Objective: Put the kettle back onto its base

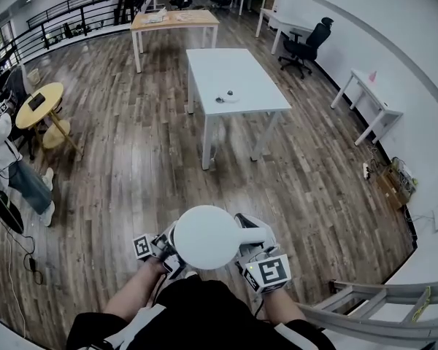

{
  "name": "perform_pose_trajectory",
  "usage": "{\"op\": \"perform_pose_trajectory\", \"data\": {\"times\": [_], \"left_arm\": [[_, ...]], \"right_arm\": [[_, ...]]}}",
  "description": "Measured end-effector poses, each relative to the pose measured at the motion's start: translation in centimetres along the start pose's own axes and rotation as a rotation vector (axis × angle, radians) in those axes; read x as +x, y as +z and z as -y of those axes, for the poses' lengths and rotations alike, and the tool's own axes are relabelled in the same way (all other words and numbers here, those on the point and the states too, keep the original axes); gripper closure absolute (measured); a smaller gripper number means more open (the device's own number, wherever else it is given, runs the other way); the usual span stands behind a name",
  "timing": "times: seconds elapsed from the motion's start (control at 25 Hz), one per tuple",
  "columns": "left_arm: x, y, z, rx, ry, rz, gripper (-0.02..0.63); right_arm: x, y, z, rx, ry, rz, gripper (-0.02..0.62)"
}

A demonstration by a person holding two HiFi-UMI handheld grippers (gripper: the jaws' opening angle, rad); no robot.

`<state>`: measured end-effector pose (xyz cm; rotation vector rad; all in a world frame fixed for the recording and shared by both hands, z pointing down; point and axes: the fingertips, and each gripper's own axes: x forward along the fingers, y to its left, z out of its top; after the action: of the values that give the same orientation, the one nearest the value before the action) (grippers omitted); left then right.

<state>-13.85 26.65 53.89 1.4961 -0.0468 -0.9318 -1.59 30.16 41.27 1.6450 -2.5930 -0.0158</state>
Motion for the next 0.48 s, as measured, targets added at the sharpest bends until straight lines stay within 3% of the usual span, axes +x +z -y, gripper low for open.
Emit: {"op": "perform_pose_trajectory", "data": {"times": [0.48], "left_arm": [[-0.6, 5.8, -1.1, -0.038, 0.013, 0.034, 0.216]], "right_arm": [[6.3, -1.4, -0.8, 0.008, 0.03, -0.054, 0.589]]}}
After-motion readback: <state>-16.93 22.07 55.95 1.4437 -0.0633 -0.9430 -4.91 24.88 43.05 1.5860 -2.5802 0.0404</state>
